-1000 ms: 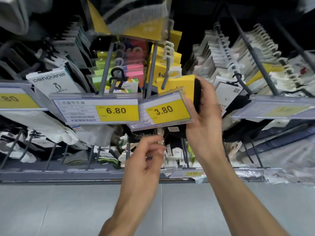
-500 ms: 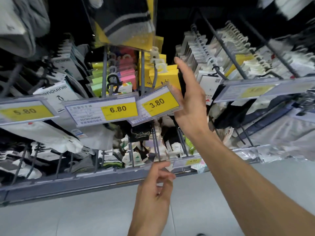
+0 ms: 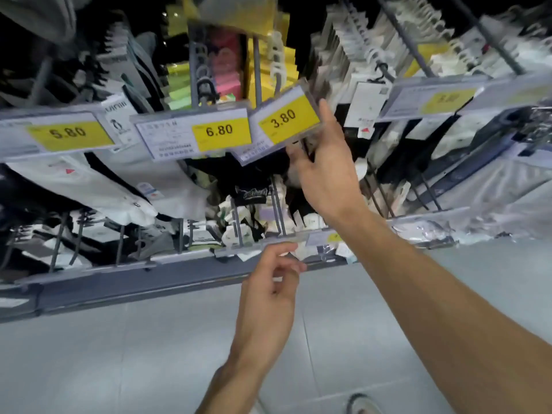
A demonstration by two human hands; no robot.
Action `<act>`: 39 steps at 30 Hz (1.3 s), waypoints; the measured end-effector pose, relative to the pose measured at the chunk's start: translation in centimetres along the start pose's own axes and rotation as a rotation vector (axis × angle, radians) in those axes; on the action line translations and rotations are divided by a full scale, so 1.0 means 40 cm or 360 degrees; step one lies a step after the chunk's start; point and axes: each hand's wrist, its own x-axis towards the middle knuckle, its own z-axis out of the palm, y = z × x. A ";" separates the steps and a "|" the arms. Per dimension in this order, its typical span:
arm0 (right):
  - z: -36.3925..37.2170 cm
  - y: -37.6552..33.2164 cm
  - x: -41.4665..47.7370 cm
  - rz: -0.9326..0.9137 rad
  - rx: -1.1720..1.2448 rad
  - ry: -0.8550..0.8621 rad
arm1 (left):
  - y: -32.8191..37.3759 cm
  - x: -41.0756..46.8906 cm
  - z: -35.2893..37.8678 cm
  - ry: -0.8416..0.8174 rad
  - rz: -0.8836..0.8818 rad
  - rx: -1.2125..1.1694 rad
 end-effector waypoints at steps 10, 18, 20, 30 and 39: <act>-0.195 0.228 -0.793 0.0941 0.0212 -0.0169 | -0.033 -0.132 0.230 -0.0393 -0.0209 0.0353; -0.747 0.535 -1.252 0.1655 -0.0028 -0.0136 | -0.091 -0.391 0.903 -0.1079 -0.0309 0.0656; -0.895 0.606 -1.326 0.1729 -0.0138 -0.0030 | -0.092 -0.469 1.077 -0.1286 -0.0243 0.0720; -1.243 0.861 -1.642 0.2259 0.0091 0.1628 | -0.154 -0.796 1.652 -0.2041 0.0106 0.1234; -1.363 1.071 -1.640 0.2305 0.0750 0.2429 | -0.339 -0.953 1.888 -0.2516 0.0270 0.1804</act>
